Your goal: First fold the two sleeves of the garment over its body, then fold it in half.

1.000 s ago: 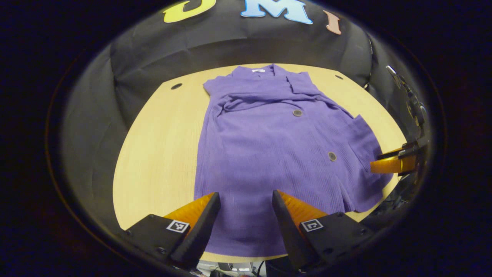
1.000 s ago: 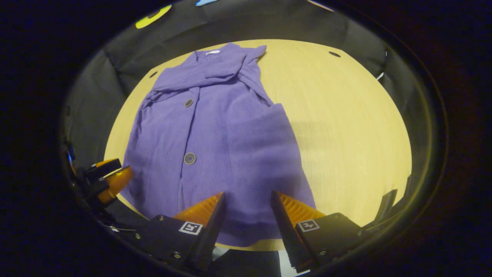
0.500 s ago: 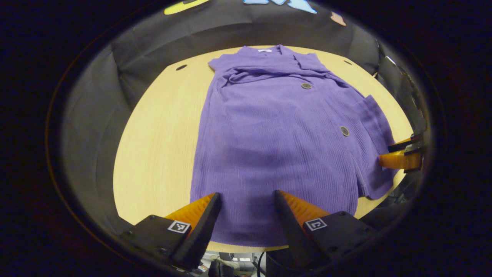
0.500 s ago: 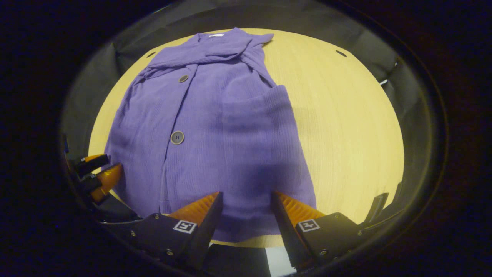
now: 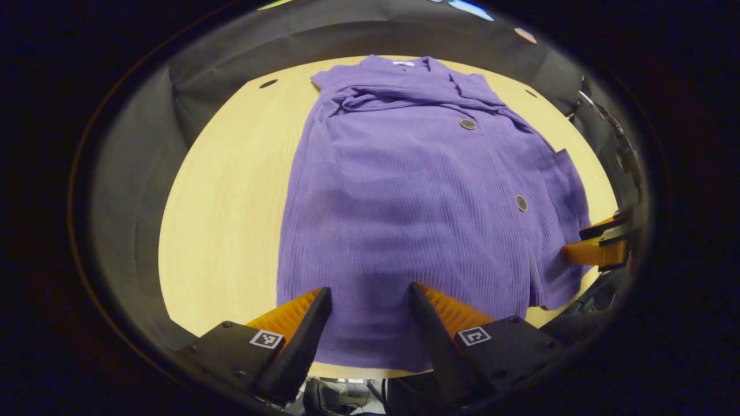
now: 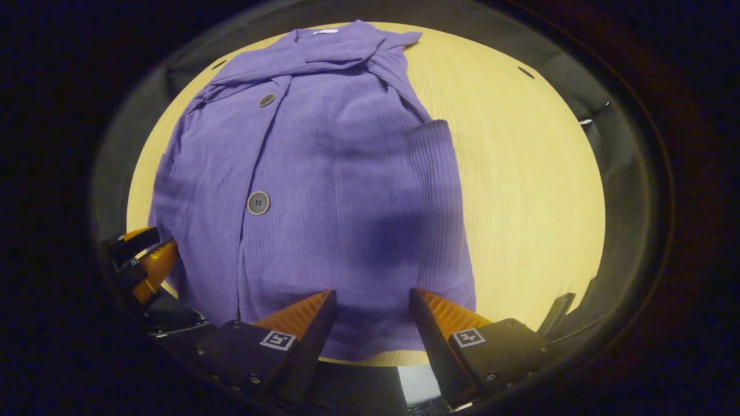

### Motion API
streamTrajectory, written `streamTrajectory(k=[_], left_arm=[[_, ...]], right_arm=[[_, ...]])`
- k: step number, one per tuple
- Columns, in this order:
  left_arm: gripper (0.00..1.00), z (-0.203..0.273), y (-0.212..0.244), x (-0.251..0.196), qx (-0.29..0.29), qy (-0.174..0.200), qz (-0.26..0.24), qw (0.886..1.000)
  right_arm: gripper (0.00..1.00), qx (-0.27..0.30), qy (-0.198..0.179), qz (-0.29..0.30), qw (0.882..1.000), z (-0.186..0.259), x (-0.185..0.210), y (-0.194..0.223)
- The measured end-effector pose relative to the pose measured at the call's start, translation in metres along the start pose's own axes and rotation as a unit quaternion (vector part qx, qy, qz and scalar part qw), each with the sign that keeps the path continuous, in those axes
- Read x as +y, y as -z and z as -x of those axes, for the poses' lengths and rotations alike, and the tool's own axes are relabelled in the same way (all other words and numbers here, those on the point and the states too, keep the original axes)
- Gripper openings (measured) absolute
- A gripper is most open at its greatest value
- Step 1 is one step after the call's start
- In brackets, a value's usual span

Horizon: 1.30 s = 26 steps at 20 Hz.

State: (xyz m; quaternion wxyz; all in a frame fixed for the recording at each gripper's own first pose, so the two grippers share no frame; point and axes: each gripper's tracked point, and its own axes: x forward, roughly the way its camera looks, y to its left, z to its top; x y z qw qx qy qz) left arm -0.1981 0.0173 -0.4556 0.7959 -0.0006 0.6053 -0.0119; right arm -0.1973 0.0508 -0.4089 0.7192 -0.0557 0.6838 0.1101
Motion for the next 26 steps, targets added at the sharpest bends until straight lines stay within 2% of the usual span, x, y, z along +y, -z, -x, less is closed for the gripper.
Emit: streamTrajectory(k=[1, 3, 4, 5, 6, 7, 9, 10, 11, 12, 13, 14, 15, 16, 21, 26], left_arm=[[0.94, 0.0, -0.002, -0.002, 0.011, 0.004, 0.005, 1.0], [0.84, -0.002, -0.004, -0.008, 0.036, 0.007, -0.009, 0.999], [0.78, -0.003, -0.004, -0.015, 0.042, 0.008, -0.018, 0.999], [0.73, -0.003, -0.005, -0.021, 0.041, 0.01, -0.032, 0.999], [0.58, -0.003, -0.004, -0.026, 0.041, 0.009, -0.044, 0.998], [0.48, -0.004, -0.005, -0.03, 0.04, 0.011, -0.058, 0.997], [0.31, -0.004, -0.006, -0.032, 0.05, 0.012, -0.059, 0.997], [0.31, -0.005, -0.012, -0.032, 0.042, 0.014, -0.04, 0.998], [0.22, -0.007, -0.01, -0.031, 0.05, 0.014, -0.032, 0.998], [0.14, -0.006, -0.009, -0.029, 0.047, 0.014, -0.029, 0.998], [0.14, -0.005, -0.009, -0.029, 0.051, 0.011, -0.03, 0.998], [0.1, -0.008, -0.009, -0.03, 0.041, 0.007, -0.028, 0.999], [0.06, -0.007, -0.01, -0.029, 0.047, 0.006, -0.03, 0.998], [0.06, -0.006, -0.012, -0.029, 0.043, 0.007, -0.026, 0.999], [0.06, -0.002, -0.024, -0.023, 0.017, 0.015, 0.015, 1.0], [0.06, 0.018, -0.053, -0.022, -0.016, 0.033, 0.046, 0.998]], right_arm=[[0.84, 0.002, 0.002, -0.001, 1.0, -0.001, 0.0, -0.001], [0.85, 0.012, 0.003, 0.0, 1.0, -0.002, 0.001, -0.002], [0.79, 0.014, 0.003, 0.002, 1.0, -0.002, 0.0, -0.002], [0.83, 0.017, 0.001, 0.006, 1.0, 0.0, 0.0, -0.003], [0.78, 0.02, 0.0, 0.011, 1.0, 0.001, 0.0, -0.002], [0.77, 0.018, 0.0, 0.012, 1.0, -0.001, 0.0, -0.004], [0.65, 0.023, 0.002, 0.016, 1.0, -0.003, 0.005, -0.003], [0.57, 0.023, -0.001, 0.021, 1.0, 0.0, 0.006, -0.004], [0.57, 0.013, 0.0, 0.01, 1.0, -0.003, 0.008, -0.011], [0.35, 0.013, 0.0, 0.0, 1.0, -0.002, 0.01, -0.01], [0.13, 0.011, 0.001, 0.002, 1.0, -0.003, 0.011, -0.01], [0.06, 0.012, 0.001, 0.009, 1.0, -0.002, 0.011, -0.009], [0.06, 0.006, -0.001, 0.008, 1.0, -0.011, 0.011, -0.007], [0.0, 0.0, -0.005, 0.008, 1.0, -0.005, 0.011, -0.01], [0.0, -0.021, -0.018, -0.002, 1.0, 0.003, 0.013, -0.01], [0.0, -0.05, -0.048, -0.028, 0.997, 0.028, 0.021, -0.03]])
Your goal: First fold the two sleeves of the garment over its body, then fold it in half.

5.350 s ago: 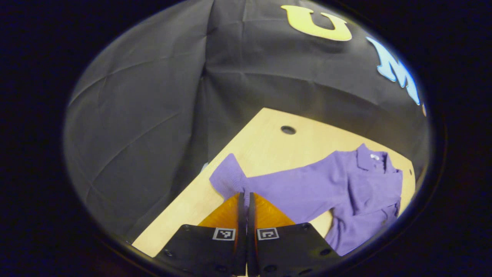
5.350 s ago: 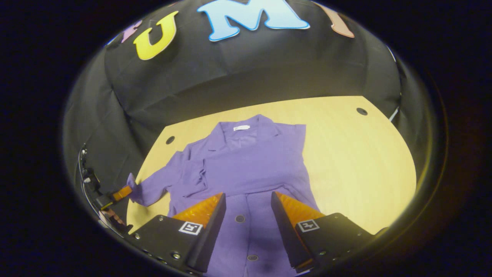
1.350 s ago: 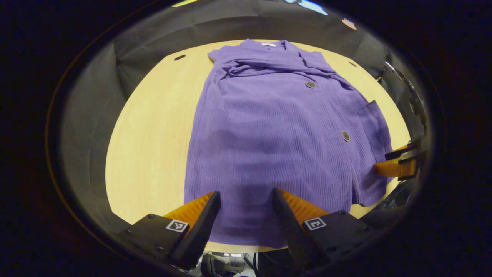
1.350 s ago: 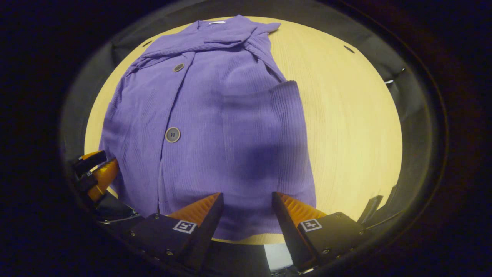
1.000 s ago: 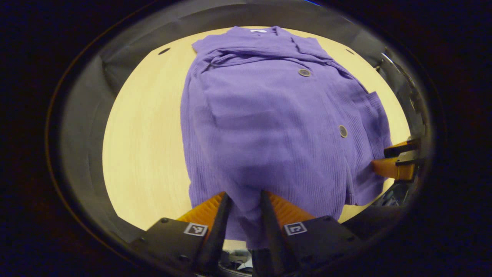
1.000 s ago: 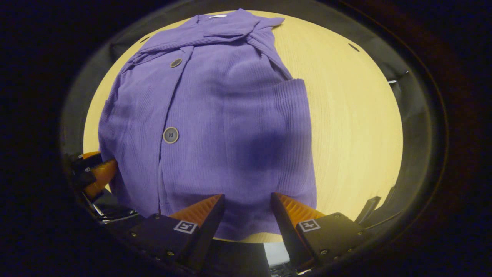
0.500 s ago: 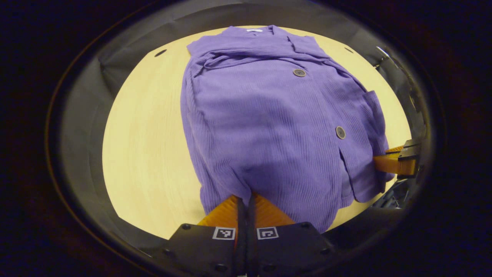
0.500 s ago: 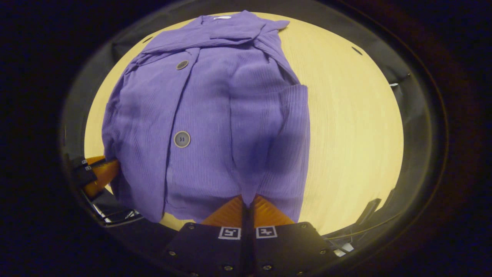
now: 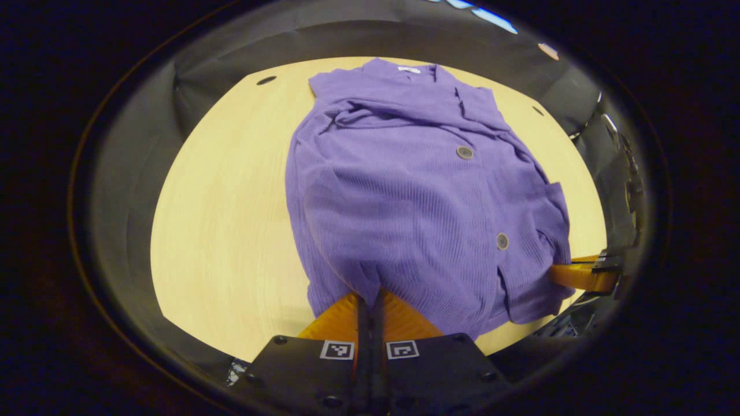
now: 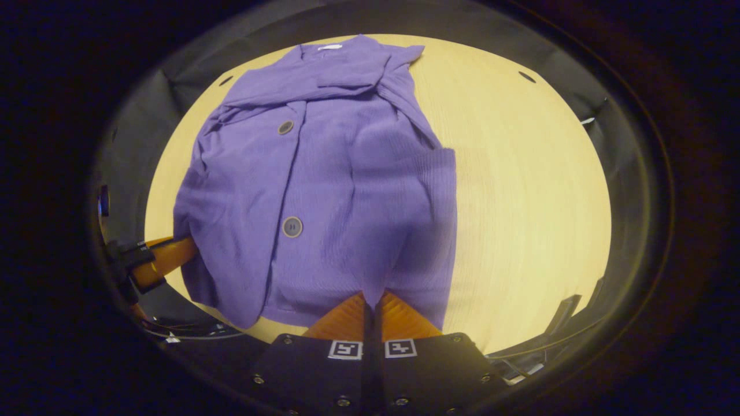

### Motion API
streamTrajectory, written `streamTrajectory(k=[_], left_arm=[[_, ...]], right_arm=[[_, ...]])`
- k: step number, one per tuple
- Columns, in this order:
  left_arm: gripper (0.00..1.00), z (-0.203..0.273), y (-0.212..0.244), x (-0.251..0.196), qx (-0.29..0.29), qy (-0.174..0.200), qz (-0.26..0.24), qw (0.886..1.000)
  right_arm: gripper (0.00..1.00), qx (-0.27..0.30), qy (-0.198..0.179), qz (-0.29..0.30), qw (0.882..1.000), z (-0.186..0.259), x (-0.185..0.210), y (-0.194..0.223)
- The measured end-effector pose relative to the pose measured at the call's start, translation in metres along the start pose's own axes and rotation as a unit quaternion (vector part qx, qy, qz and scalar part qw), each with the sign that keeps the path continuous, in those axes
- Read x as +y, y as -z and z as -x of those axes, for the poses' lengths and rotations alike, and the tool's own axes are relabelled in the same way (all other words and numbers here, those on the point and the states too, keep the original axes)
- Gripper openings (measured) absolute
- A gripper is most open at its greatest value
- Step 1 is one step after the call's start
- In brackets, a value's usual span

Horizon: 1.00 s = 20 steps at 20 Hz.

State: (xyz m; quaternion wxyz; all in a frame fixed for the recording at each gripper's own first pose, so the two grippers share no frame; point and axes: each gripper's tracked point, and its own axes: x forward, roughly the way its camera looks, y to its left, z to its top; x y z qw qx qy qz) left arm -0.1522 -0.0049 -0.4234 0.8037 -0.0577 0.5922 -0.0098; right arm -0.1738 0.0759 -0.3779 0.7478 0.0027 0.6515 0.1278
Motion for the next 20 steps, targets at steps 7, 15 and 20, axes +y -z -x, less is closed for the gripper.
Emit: streamTrajectory(k=[7, 15, 20], left_arm=[[0.06, 0.014, -0.069, 0.003, -0.055, 0.003, -0.007, 0.998], [0.06, 0.018, -0.16, 0.01, -0.104, 0.012, 0.013, 0.994], [0.06, 0.012, -0.231, 0.016, -0.141, 0.02, 0.037, 0.989]], right_arm=[[0.0, -0.058, -0.021, -0.012, 0.998, 0.036, 0.015, -0.063], [0.0, -0.121, -0.03, -0.003, 0.992, 0.054, 0.021, -0.164], [0.0, -0.159, -0.029, 0.005, 0.987, 0.061, 0.019, -0.234]])
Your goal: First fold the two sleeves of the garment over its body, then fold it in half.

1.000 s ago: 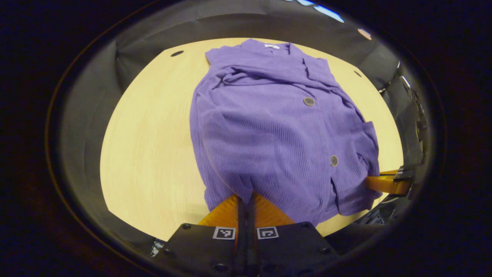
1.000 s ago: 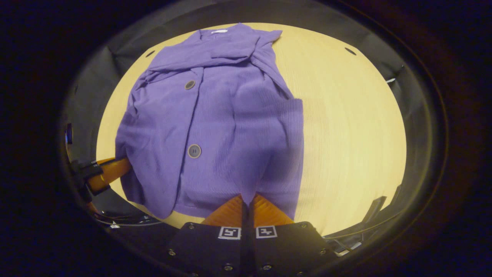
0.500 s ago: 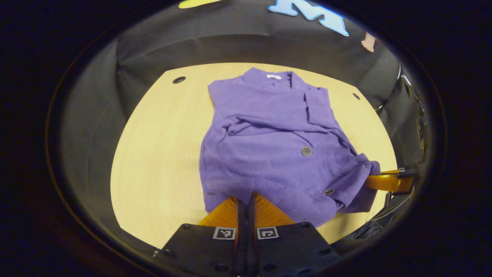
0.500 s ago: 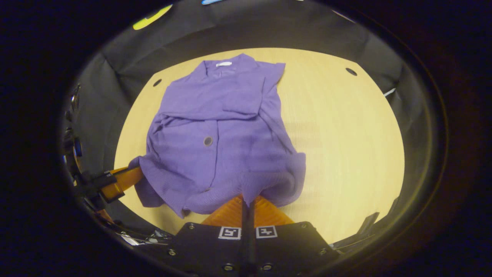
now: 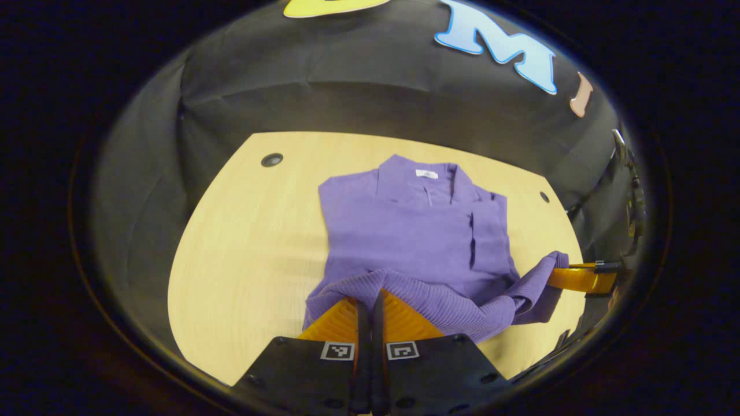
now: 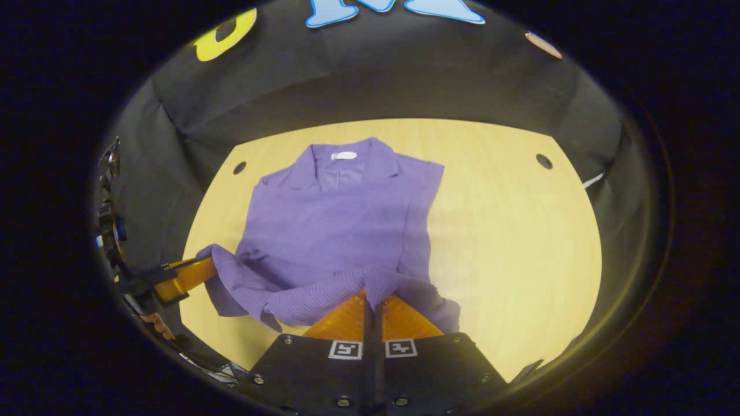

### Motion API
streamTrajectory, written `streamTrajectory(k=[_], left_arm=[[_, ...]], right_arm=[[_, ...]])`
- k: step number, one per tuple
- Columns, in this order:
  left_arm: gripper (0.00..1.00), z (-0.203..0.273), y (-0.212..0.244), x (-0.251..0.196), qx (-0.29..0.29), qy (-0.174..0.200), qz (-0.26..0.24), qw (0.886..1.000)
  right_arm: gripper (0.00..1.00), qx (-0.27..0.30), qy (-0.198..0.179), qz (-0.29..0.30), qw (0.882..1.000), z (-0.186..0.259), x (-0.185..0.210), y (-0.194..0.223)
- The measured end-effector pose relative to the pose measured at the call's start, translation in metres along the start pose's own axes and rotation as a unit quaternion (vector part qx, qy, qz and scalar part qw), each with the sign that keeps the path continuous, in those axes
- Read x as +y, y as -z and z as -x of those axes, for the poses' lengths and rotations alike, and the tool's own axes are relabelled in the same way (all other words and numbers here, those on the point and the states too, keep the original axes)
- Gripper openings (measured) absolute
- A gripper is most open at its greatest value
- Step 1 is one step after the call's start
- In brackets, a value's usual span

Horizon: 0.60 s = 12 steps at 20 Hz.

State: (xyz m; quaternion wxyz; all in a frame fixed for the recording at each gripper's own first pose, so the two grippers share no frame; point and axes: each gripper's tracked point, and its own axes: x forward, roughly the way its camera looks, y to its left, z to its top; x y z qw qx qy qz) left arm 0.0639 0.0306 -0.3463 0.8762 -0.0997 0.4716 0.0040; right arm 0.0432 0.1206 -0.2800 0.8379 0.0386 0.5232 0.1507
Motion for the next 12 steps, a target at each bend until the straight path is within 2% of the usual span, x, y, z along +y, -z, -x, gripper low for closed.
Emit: streamTrajectory(k=[6, 12], left_arm=[[0.06, -0.033, -0.073, 0.002, -0.035, -0.001, -0.001, 0.999], [0.06, -0.073, -0.124, 0.002, -0.053, -0.002, -0.004, 0.999]], right_arm=[[0.0, -0.044, -0.001, -0.016, 0.999, -0.017, -0.004, -0.08], [0.0, -0.073, -0.002, -0.041, 0.996, -0.046, -0.009, -0.138]])
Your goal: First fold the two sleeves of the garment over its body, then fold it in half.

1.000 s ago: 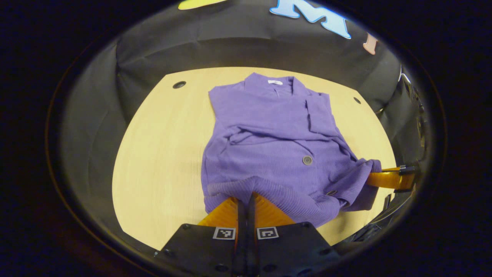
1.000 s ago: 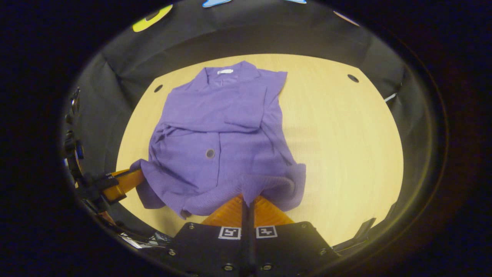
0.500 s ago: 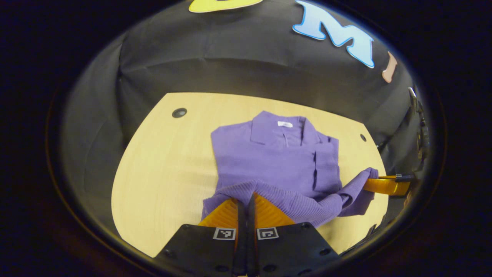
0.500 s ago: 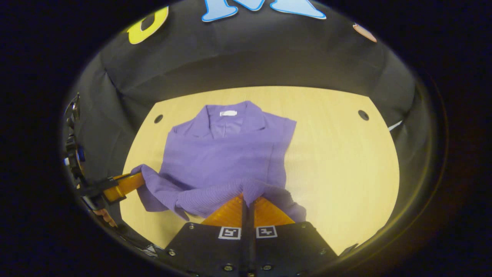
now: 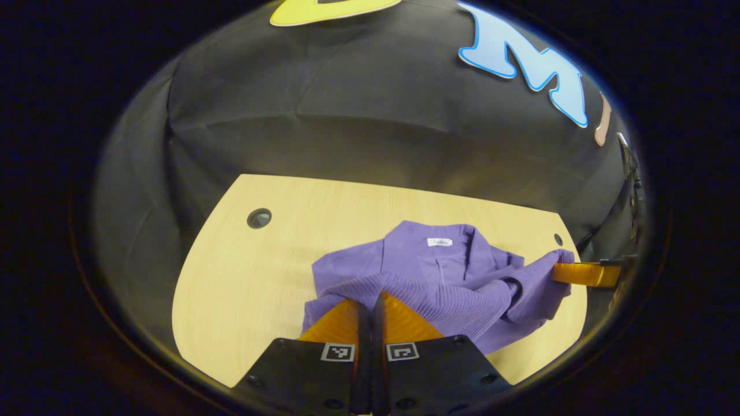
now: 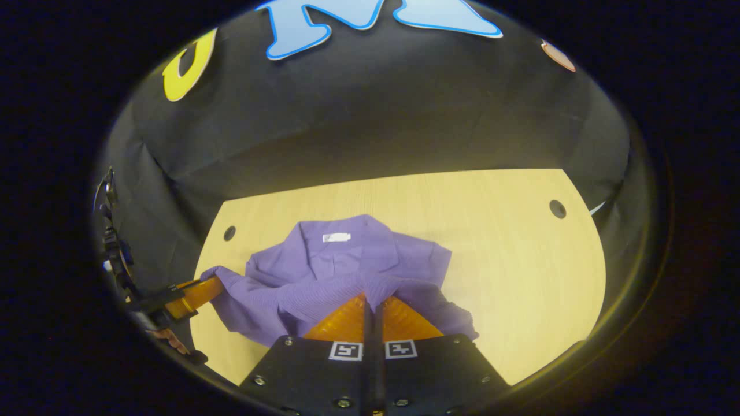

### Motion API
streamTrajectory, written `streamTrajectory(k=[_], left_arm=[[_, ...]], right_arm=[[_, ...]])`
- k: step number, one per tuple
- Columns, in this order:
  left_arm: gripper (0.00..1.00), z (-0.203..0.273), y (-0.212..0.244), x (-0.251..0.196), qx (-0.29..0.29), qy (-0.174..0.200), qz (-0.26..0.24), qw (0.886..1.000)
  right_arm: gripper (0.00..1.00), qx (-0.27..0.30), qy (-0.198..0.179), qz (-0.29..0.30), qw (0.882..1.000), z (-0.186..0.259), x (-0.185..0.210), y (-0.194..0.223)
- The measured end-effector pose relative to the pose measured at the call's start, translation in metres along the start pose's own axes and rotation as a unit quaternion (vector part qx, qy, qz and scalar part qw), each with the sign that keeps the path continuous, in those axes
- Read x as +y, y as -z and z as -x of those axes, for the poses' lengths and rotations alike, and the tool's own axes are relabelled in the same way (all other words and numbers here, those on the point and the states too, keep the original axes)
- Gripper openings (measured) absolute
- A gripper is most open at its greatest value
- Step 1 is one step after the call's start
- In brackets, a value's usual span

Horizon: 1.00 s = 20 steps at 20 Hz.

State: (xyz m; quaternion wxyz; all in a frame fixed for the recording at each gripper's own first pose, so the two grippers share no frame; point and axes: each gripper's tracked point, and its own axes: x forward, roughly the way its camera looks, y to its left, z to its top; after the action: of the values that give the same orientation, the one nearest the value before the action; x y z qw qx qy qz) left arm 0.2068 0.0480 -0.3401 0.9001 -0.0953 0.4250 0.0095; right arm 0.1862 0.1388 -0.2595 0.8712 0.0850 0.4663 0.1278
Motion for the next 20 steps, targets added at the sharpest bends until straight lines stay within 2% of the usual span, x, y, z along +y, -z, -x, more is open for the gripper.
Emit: streamTrajectory(k=[8, 14, 20], left_arm=[[0.06, -0.062, -0.044, -0.002, -0.022, -0.005, 0.019, 1.0], [0.06, -0.113, -0.026, 0.001, -0.002, -0.017, 0.014, 1.0], [0.06, -0.149, 0.003, 0.011, 0.026, -0.033, 0.031, 0.999]], right_arm=[[0.0, -0.026, 0.013, -0.024, 0.999, -0.057, -0.01, -0.042], [0.0, 0.0, 0.027, -0.017, 0.999, -0.117, -0.026, -0.026], [0.0, 0.02, 0.028, -0.019, 0.999, -0.153, -0.036, -0.009]])
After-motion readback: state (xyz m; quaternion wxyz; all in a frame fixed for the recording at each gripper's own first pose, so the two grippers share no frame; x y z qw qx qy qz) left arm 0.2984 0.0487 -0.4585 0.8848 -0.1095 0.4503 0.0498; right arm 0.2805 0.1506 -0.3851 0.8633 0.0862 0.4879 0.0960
